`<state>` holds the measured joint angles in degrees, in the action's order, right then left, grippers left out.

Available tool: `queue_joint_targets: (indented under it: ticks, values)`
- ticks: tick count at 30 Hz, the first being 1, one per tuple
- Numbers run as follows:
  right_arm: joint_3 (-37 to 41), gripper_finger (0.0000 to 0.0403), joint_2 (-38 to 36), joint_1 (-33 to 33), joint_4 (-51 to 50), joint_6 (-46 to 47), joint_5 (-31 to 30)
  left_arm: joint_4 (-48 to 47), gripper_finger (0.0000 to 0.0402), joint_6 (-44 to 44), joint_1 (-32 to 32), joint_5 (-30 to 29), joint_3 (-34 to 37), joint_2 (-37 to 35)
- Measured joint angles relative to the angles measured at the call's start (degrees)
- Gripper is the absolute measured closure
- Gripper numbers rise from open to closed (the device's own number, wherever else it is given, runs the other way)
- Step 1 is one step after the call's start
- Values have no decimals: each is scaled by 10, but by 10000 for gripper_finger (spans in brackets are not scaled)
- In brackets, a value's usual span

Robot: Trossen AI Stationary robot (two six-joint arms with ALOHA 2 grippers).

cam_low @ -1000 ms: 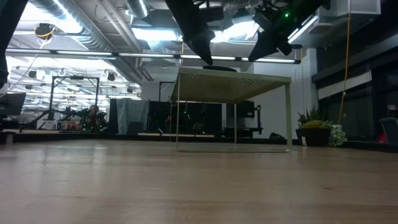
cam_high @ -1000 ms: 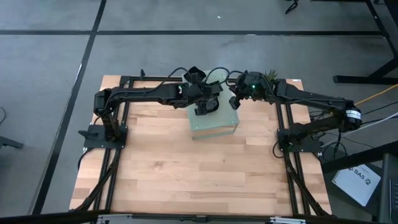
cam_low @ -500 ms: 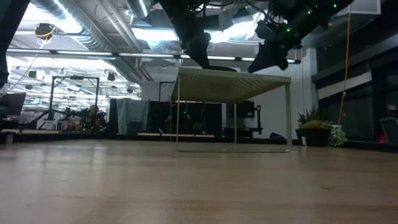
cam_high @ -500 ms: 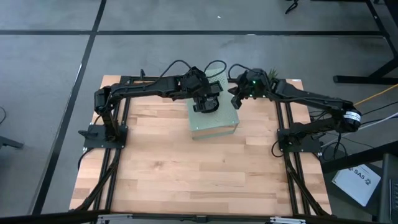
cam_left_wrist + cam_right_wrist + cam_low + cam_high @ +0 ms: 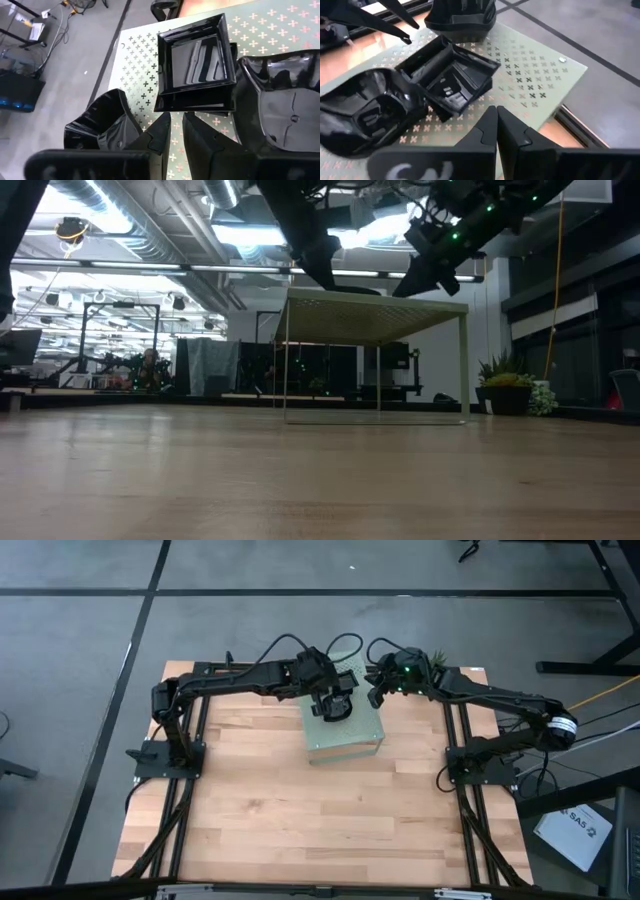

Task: Pick & Place Mini shaped plates
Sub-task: Stack the black square plate on top of the black square plates on the shelf

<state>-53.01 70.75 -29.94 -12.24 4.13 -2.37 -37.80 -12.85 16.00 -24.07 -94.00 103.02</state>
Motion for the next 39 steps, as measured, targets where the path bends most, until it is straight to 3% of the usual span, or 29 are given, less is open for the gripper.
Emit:
queue_joint_targets:
  ticks: [14,39]
  values:
    - [0,398,37,0,57,18,40,8,369,1,7,33,0,11]
    - [0,397,37,3,55,27,42,17,369,-14,5,10,0,26]
